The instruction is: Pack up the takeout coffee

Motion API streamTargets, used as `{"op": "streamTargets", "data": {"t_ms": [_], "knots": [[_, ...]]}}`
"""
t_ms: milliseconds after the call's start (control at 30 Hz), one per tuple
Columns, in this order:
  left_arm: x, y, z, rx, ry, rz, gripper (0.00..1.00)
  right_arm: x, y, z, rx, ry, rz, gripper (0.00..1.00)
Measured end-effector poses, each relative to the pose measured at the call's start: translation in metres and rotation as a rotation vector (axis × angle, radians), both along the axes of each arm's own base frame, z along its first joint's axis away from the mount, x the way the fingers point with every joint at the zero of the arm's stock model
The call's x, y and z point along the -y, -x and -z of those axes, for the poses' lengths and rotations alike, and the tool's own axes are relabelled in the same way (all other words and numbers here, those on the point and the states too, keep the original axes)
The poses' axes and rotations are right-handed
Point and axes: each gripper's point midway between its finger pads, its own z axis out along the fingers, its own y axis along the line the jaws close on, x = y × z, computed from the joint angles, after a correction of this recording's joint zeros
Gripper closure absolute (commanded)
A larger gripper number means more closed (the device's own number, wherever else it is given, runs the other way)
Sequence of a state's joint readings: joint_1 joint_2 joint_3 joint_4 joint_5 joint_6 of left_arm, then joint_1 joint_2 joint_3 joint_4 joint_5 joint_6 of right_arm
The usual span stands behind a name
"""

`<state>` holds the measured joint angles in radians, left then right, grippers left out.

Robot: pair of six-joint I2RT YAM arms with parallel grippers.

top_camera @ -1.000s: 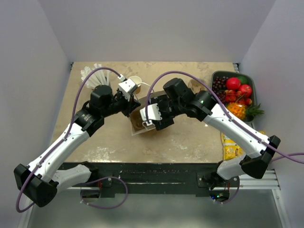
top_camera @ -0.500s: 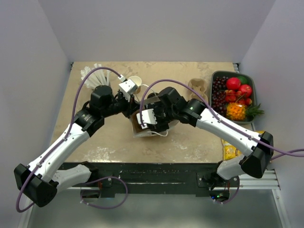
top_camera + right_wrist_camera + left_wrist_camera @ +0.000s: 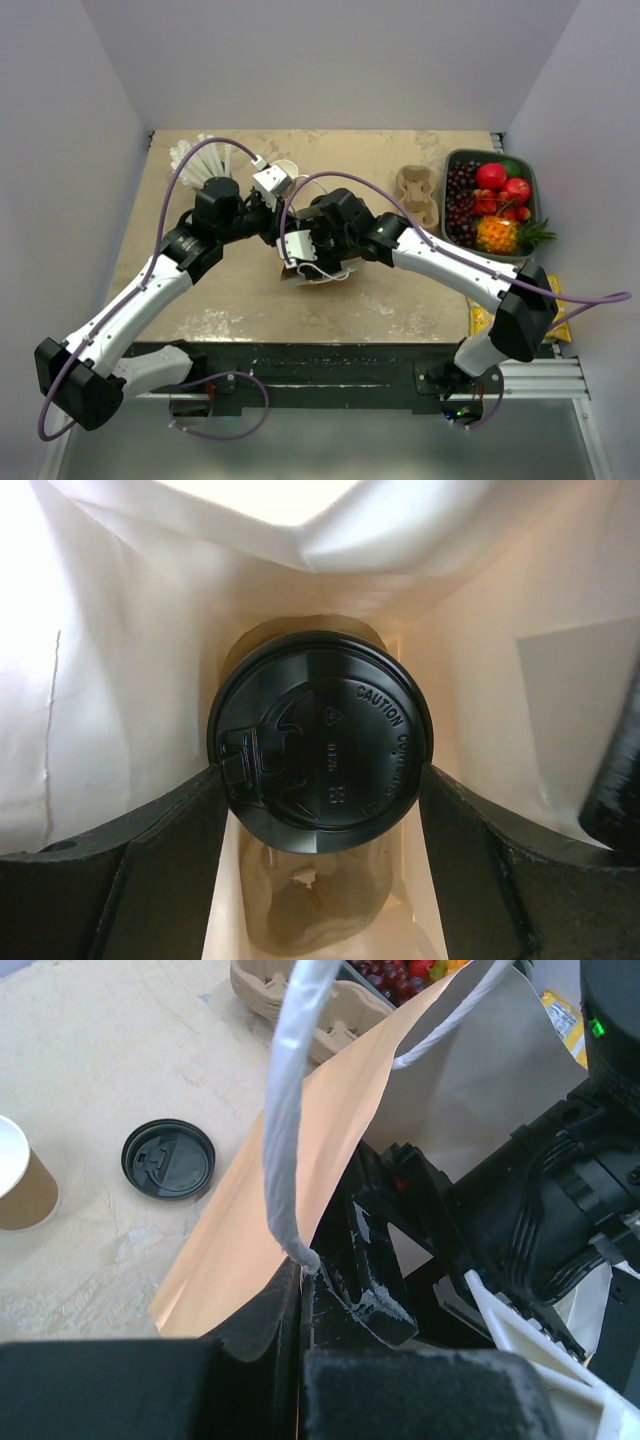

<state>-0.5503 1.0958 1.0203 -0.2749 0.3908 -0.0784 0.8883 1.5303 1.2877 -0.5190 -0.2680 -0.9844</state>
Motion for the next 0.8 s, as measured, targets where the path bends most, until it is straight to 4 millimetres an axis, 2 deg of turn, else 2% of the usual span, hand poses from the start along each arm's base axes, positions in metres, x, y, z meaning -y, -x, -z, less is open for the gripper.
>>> {"op": "streamTargets", "data": {"t_ms": [467, 667, 800], "knots": [[-0.007, -0.011, 0.006, 0.007, -0.024, -0.025, 1.00, -0.010, -0.012, 0.015, -0.011, -0.008, -0.007, 0.36], [-0.014, -0.021, 0.009, 0.024, -0.048, -0.067, 1.00, -0.016, -0.015, 0.023, -0.088, -0.021, -0.073, 0.36], [-0.016, -0.027, 0.008, 0.028, -0.047, -0.098, 1.00, -0.013, -0.021, 0.030, -0.138, -0.014, -0.058, 0.34]]}}
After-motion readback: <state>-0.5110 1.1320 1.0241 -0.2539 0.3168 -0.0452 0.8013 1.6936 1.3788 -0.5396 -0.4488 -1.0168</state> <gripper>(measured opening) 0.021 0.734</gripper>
